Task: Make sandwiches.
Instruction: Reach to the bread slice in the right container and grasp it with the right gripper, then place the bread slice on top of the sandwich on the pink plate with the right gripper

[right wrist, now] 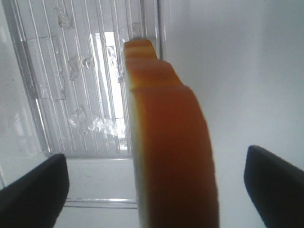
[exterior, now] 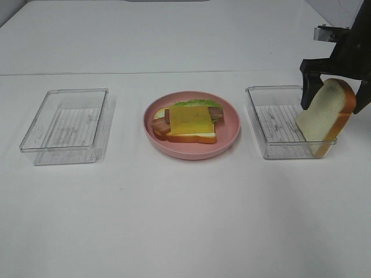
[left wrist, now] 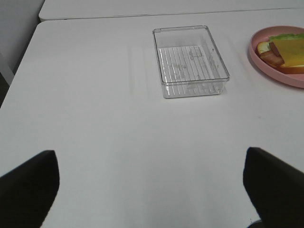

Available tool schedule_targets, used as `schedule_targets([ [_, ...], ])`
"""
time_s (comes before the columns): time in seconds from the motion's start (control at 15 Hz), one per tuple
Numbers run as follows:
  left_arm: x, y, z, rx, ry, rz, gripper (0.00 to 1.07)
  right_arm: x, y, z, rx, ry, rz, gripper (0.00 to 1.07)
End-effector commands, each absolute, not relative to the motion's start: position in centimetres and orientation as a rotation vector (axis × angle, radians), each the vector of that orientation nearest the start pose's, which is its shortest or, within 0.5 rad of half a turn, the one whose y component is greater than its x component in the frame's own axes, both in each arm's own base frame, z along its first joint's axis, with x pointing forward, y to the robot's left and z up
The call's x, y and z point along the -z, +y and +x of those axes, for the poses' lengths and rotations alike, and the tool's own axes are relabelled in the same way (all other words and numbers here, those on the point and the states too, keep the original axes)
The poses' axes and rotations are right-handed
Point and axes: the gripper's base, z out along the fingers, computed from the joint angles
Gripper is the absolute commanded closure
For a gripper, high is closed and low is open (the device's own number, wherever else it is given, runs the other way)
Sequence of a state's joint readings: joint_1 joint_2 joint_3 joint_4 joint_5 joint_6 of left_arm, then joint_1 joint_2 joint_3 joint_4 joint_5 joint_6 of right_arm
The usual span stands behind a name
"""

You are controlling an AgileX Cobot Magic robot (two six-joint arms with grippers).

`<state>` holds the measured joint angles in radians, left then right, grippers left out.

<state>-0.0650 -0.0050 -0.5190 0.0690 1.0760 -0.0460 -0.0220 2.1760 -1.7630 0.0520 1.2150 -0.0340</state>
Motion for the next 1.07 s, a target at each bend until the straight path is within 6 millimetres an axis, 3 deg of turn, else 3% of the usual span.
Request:
schedule_targets([
  [0.07, -28.1, 0.7, -1.1, -0.013, 2.008, 0.018, 0.09, -17.8, -0.6, 43.1, -0.08, 3.214, 0.019, 0.11],
  [0.13, -28.1, 0.7, -1.1, -0.013, 2.008, 0.018, 0.09, -17.8, -0.6, 43.1, -0.08, 3.213, 0.018, 0.12],
  [0.27, -28.1, 0.7, -1.1, -0.013, 2.008, 0.018, 0.09, -17.8, -0.6, 43.0, -0.08, 3.219, 0.014, 0.38],
  [0.33, -28.1, 0.7, -1.1, -0.013, 2.008, 0.018, 0.09, -17.8, -0.6, 43.0, -0.073, 3.224, 0.018, 0.63],
  [0.4, -28.1, 0.7, -1.1, -0.013, 2.008, 0.018, 0.09, -17.9, -0.6, 42.9, -0.068, 3.234, 0.026, 0.98],
  [0.47, -28.1, 0.7, -1.1, -0.013, 2.008, 0.018, 0.09, -17.9, -0.6, 42.9, -0.069, 3.238, 0.026, 1.07],
  [0.6, -28.1, 0.7, -1.1, -0.013, 2.008, 0.018, 0.09, -17.9, -0.6, 42.8, -0.07, 3.244, 0.03, 1.07],
  [0.8, -28.1, 0.7, -1.1, -0.013, 2.008, 0.018, 0.09, -20.0, -0.4, 42.5, -0.095, 3.192, 0.062, 1.07],
  [0.93, -28.1, 0.7, -1.1, -0.013, 2.008, 0.018, 0.09, -24.7, -0.4, 41.4, -0.102, 3.081, 0.066, 1.07],
  [1.07, -28.1, 0.7, -1.1, -0.013, 2.008, 0.018, 0.09, -27.4, 0.3, 40.5, -0.206, 3.011, 0.1, 1.07],
])
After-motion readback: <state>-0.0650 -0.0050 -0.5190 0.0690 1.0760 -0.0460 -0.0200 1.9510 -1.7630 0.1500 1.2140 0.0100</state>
